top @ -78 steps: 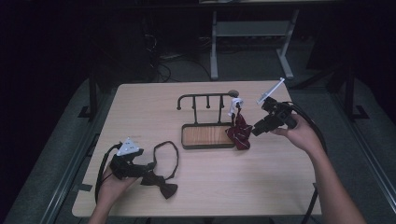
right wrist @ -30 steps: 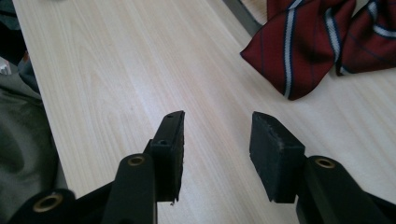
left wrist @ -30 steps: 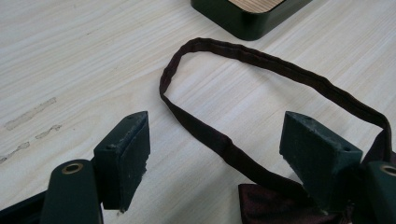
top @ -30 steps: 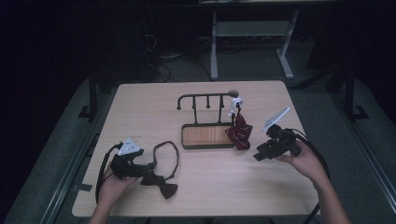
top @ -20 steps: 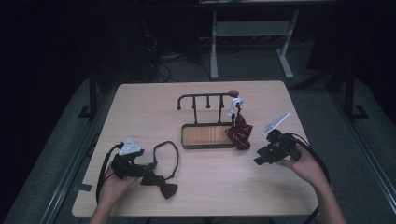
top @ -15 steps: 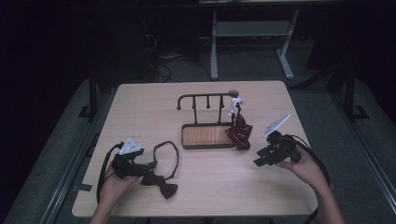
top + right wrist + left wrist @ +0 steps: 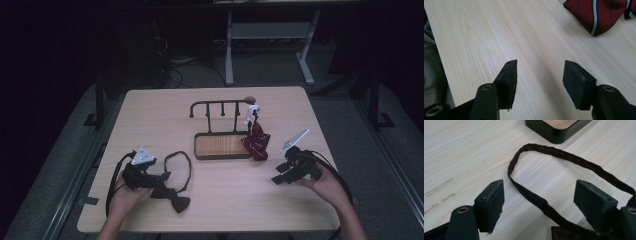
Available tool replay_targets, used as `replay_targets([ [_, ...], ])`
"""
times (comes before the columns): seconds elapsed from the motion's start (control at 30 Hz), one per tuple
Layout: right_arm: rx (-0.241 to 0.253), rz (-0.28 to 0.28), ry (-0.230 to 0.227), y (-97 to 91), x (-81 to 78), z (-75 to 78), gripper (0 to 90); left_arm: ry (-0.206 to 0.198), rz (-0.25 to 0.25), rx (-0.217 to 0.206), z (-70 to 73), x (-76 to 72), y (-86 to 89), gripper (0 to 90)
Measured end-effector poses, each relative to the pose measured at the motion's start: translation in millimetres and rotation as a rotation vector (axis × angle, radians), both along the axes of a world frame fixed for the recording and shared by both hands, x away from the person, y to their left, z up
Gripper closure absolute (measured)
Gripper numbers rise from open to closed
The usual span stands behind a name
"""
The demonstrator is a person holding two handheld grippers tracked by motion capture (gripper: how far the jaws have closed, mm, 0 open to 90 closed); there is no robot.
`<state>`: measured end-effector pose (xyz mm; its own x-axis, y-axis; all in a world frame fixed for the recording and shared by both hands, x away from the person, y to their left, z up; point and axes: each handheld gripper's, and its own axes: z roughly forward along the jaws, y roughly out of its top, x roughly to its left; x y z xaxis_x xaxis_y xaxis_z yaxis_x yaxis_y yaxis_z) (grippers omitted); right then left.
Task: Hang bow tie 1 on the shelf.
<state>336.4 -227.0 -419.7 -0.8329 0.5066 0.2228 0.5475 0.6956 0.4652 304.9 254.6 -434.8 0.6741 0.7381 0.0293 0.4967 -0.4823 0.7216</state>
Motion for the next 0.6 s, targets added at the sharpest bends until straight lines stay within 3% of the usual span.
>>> replay_targets([
  [0.2,0.007,-0.007,-0.011,-0.7,-4.0,-0.6,39.8,-0.005,-0.016,0.024,9.0,5.2,-6.8,29.0],
  [0.47,0.014,-0.021,-0.02,-8.3,-7.2,-0.6,39.5,0.111,-0.019,0.048,11.0,25.0,-9.8,37.7],
  [0.6,0.024,-0.024,-0.027,-10.1,-8.1,1.6,39.5,0.136,-0.022,0.08,13.8,34.8,-11.8,39.4],
])
